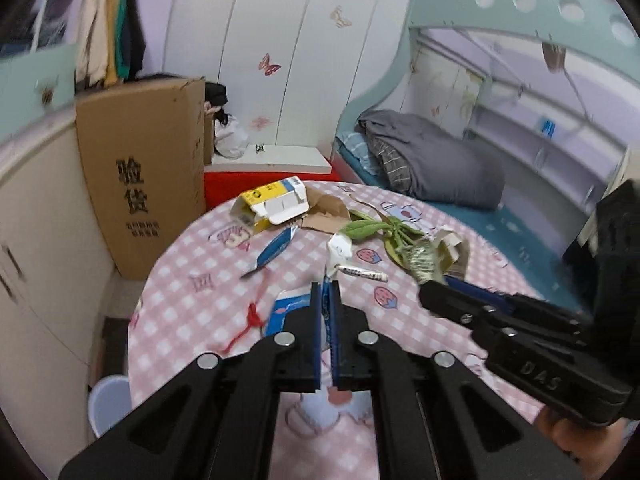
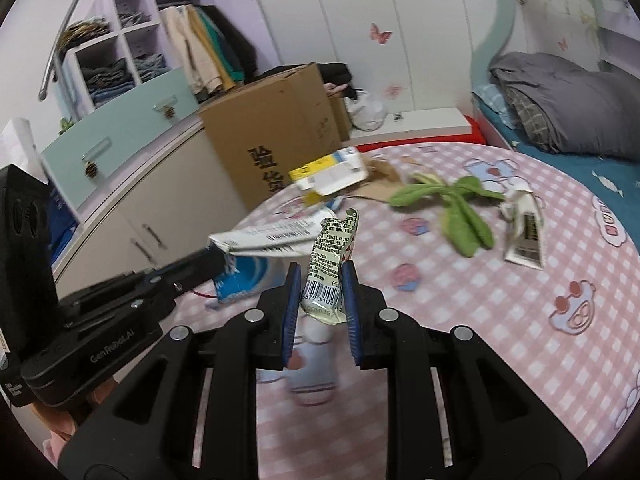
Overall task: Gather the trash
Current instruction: 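Carry both items over the wastebasket and open the right tool to drop the tube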
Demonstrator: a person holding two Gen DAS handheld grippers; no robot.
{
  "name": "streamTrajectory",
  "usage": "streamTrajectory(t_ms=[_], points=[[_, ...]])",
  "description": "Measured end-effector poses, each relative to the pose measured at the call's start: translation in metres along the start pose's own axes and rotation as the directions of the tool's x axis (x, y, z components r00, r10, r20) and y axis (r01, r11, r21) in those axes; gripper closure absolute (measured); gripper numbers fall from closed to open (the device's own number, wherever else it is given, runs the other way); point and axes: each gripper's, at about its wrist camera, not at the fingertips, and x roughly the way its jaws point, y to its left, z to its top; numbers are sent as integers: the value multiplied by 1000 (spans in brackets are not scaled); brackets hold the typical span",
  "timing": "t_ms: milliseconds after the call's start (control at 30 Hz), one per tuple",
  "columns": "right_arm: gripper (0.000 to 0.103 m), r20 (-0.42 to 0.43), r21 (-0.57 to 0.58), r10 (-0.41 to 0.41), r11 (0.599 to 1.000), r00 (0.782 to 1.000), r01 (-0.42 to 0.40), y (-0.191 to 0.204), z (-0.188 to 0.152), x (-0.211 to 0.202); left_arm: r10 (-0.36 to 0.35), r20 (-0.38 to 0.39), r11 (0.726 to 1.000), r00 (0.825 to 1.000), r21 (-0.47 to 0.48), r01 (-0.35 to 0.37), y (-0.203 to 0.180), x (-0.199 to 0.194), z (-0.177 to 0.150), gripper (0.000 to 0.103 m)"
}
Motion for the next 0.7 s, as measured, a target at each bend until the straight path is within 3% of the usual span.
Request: streamTrajectory(t_ms=[300, 700], points=[[82, -28, -62, 56, 996, 998, -58, 60, -11, 3, -23, 64, 988, 998, -148, 32, 44, -52, -19, 100], [82, -113, -165, 212, 959, 971, -229, 175, -22, 51, 162, 196, 935, 967, -345, -86, 135, -133, -49, 100]])
